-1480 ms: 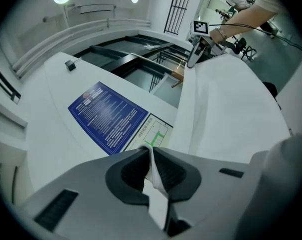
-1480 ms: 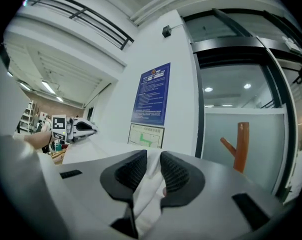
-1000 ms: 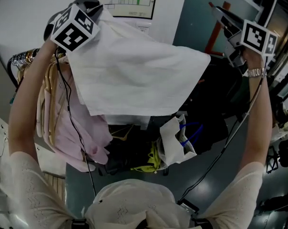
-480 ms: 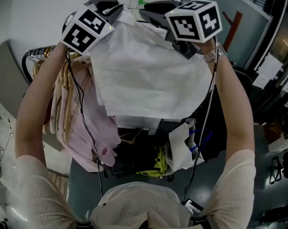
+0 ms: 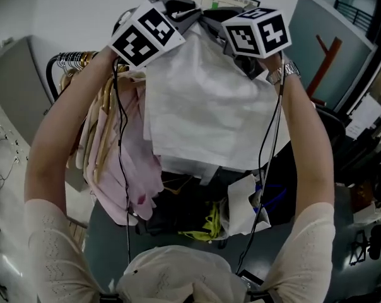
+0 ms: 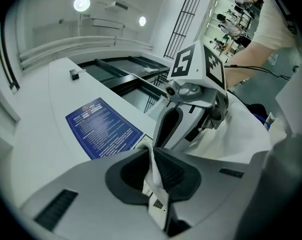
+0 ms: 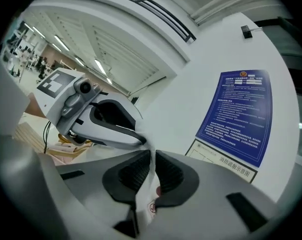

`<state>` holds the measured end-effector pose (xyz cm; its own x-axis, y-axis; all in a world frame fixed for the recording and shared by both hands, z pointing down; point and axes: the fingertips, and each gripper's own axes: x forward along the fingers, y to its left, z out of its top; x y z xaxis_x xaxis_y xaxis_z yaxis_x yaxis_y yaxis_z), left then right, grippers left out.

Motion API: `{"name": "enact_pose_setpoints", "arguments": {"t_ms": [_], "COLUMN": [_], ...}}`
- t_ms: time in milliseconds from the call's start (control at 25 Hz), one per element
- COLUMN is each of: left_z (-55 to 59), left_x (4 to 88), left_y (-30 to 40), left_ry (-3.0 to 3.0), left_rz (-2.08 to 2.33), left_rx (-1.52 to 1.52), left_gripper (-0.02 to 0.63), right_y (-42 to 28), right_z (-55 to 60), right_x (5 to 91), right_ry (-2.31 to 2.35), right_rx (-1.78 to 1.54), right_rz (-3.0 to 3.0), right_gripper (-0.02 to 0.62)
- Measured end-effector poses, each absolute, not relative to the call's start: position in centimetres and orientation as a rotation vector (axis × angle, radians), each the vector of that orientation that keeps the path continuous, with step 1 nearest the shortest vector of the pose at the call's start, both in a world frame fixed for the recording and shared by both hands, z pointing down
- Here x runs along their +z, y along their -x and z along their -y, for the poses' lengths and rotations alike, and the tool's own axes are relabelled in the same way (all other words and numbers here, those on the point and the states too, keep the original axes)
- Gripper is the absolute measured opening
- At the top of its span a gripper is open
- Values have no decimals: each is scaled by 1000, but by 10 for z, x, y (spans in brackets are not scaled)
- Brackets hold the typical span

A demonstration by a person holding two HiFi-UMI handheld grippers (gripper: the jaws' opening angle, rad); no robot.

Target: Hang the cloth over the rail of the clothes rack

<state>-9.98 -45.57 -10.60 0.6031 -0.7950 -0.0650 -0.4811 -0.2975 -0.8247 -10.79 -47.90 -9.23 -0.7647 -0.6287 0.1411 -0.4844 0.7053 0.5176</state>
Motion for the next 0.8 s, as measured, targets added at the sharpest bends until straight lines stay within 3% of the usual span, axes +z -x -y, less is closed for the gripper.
{"name": "enact_pose_setpoints", "arguments": {"t_ms": [120,480,800], "left_z": [457,422,374], "left_x": [-105,-121,-25], "left_y": [103,142,135], "left_ry": [1944,1863,2010], "left_rz": [-1019,-1072,-996], "left_rx": [-478,-476,-662], "left_gripper": [28,44,44], "right_y": [111,99,91], "right_z": [483,520,552], "right_x": [-94,-102,-96], "right_ry": [-900,-1111,-1250], "right_rx": [-618,-537,-485], "right_rz": [2619,2593,2580], "right_gripper": [28,25,28]}}
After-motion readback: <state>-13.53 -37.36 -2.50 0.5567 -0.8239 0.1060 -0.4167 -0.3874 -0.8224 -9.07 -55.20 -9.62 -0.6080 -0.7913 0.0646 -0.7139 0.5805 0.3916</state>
